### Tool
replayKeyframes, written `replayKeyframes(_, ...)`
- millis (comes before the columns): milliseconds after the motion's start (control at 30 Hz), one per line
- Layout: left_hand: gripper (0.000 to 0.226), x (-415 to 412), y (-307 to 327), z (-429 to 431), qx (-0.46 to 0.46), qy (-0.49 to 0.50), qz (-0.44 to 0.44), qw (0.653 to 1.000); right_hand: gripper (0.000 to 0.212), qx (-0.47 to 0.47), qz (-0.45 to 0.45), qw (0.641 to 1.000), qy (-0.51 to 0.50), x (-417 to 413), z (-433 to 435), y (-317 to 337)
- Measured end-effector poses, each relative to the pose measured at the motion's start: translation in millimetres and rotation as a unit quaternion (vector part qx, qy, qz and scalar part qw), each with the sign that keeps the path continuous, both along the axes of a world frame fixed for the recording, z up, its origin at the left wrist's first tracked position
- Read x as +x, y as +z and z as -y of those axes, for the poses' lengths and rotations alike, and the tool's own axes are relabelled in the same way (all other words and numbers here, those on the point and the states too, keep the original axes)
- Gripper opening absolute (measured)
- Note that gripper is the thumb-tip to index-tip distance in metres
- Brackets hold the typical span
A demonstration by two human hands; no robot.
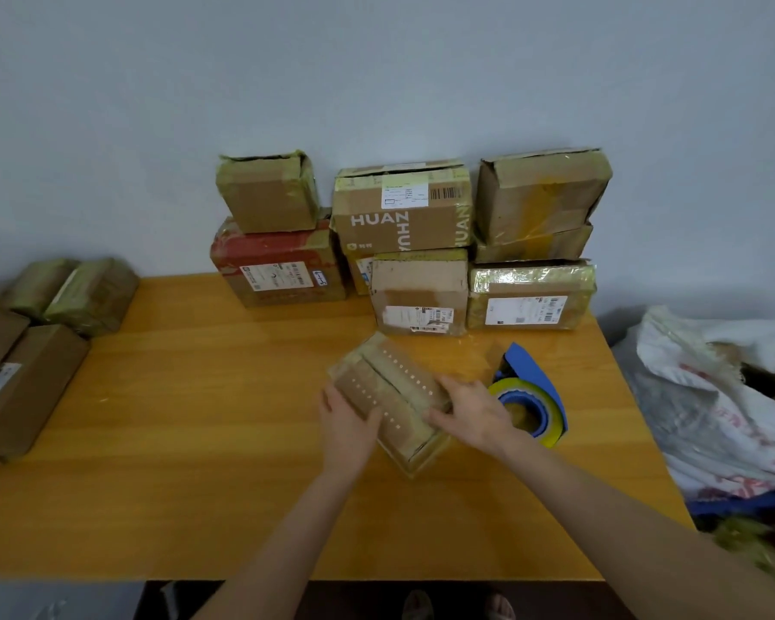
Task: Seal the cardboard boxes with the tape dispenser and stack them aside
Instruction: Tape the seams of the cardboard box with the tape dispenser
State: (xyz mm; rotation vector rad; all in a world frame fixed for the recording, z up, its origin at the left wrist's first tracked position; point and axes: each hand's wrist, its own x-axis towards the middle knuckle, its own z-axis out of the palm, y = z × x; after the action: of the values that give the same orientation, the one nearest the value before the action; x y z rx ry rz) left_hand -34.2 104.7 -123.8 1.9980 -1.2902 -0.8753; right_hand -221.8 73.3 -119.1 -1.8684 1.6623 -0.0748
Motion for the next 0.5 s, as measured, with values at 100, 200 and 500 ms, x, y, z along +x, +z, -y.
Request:
replayKeyframes(100,0.088,-12,-5,-4,0.039,-0.054,-0.080,0.995,0.048,-0.017,0.007,1.000,0.000,-11,-3,3)
replayKeyframes(200,0.082,-22,-2,11,0.040,-0.087,-0.044,0.994,0.048,-0.074,-0.028,0.993,-0.087,-44,0,8)
replayKeyframes(500,0.092,-34,-1,-5,0.087,-0.085,-0.093,0.988,0.034,0.198,0.103,0.923,-0.314,-121,-6,-29)
